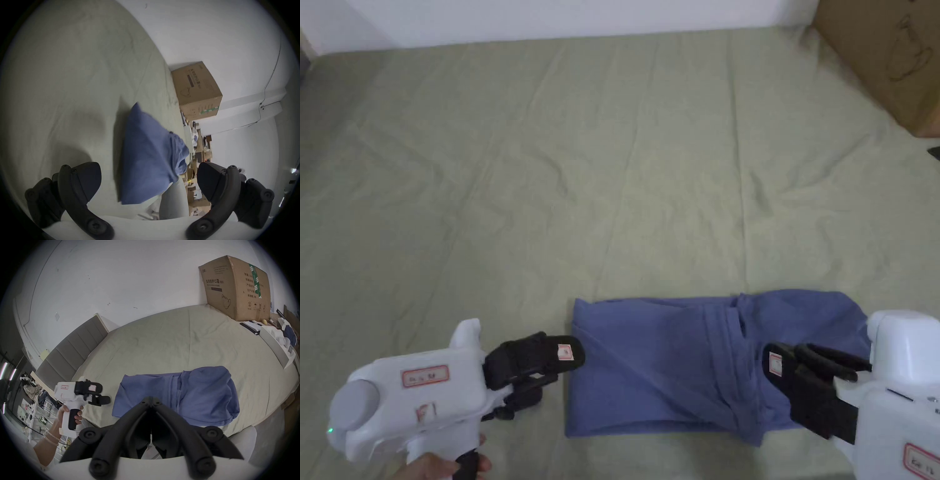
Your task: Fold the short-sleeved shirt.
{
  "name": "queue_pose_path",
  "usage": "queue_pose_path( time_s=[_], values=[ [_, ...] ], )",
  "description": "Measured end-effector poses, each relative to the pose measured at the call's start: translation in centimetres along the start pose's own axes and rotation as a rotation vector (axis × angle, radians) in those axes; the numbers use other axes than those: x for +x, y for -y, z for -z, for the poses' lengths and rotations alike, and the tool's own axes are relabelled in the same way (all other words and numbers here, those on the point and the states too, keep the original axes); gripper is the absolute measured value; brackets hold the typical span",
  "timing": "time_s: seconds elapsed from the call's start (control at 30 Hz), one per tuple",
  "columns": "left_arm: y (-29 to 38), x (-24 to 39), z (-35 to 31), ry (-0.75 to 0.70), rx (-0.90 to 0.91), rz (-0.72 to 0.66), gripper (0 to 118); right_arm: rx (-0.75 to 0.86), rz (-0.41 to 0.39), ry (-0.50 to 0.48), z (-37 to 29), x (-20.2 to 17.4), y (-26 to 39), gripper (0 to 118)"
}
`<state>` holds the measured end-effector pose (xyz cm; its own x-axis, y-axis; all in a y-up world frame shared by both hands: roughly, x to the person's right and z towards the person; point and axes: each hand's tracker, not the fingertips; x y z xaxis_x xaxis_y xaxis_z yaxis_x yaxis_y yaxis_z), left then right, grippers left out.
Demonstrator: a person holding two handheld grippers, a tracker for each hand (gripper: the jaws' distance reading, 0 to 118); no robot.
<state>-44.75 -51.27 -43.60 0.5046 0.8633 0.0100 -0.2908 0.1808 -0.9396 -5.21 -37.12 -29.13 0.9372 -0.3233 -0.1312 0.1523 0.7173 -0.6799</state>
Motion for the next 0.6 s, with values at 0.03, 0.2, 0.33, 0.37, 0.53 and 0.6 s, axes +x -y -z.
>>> queue_pose_path(
  time_s=[0.03,0.2,0.33,0.37,0.53,0.6],
  values=[
    [0.7,0.5,1.0,-0.005,-0.007,0.005,117,-0.008,-0.014,0.009,0.1,-0.4,-0.1,0],
    [1.0,0.4,3.6,0.202,-0.049,-0.052,72,-0.04,-0.063,0.027,0.4,-2.0,-0.6,0],
    [-0.3,-3.0,4.6,-0.044,-0.051,-0.057,8,-0.062,-0.093,0.009,0.7,-3.0,-0.8,0],
    [-0.3,-3.5,4.1,0.117,-0.039,-0.134,8,-0.064,-0.107,0.011,0.7,-3.3,-0.9,0],
    [0.1,-3.7,2.0,0.068,-0.009,-0.091,7,-0.066,-0.126,0.007,0.8,-3.6,-1.2,0],
    [0.2,-3.5,1.5,0.093,-0.016,-0.099,7,-0.064,-0.126,0.01,0.8,-3.6,-1.2,0]
  ],
)
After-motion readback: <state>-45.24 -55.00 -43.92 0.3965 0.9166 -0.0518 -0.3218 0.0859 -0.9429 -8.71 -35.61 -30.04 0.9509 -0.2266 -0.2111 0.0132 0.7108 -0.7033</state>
